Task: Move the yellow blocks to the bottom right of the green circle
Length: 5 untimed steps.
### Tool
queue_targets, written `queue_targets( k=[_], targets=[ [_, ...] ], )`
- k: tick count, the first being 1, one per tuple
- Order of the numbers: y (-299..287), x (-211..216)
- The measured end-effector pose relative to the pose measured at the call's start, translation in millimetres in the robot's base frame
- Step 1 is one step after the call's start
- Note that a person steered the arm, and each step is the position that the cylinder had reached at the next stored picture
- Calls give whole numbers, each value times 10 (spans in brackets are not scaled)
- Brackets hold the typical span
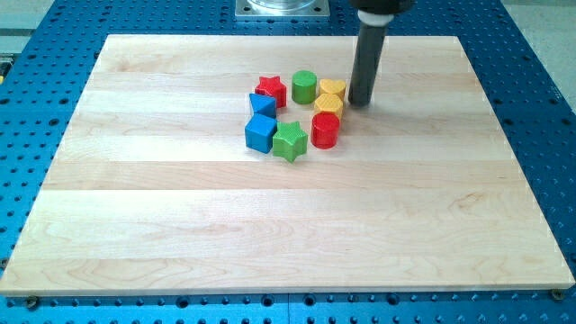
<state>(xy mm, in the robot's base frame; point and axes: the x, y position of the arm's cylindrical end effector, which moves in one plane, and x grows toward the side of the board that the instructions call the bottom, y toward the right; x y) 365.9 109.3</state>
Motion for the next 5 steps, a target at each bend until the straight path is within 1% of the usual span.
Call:
queue_targets(
  k=[1, 2, 4, 5],
  targets=[
    [-69, 320],
    [-153, 244],
    [-425, 243],
    [-17, 358]
  ],
)
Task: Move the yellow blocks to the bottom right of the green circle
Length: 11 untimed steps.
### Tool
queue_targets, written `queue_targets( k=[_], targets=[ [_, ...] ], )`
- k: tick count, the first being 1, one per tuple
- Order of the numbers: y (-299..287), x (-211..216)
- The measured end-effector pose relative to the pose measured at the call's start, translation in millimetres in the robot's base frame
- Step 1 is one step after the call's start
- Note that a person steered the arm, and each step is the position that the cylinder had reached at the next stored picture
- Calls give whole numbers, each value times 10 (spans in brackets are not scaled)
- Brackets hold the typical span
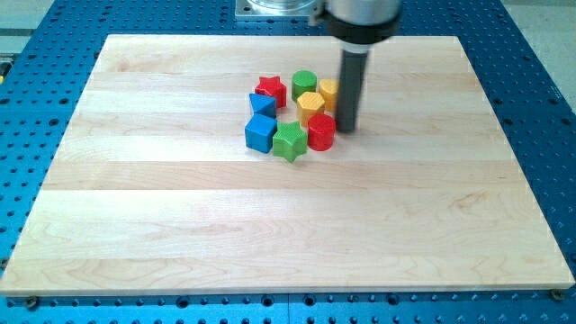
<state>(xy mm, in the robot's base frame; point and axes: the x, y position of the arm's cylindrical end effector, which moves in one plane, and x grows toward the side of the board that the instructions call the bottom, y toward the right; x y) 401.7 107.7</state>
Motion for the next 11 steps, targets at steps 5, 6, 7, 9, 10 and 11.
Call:
queue_targets(
  k=[5, 6, 7, 9, 10, 11],
  targets=[
    [-564, 371],
    [-488, 375],
    [-60, 18],
    [6, -576],
    [6, -726],
    [-13, -688]
  ],
)
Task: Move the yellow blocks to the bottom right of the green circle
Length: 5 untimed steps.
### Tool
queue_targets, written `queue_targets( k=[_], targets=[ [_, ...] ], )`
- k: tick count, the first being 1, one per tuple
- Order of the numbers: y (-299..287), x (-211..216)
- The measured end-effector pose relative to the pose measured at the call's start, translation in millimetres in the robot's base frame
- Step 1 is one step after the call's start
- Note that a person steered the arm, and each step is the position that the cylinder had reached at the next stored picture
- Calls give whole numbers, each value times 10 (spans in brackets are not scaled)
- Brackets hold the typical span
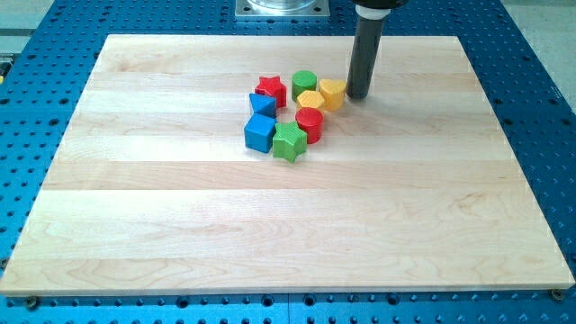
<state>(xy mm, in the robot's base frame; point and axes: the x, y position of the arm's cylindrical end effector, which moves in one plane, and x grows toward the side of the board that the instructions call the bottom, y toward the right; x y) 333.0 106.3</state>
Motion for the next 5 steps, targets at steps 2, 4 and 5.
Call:
queue_targets(
  k=[2, 4, 5],
  targets=[
    [-277, 225],
    [-277, 84],
    [-172, -272]
  ],
)
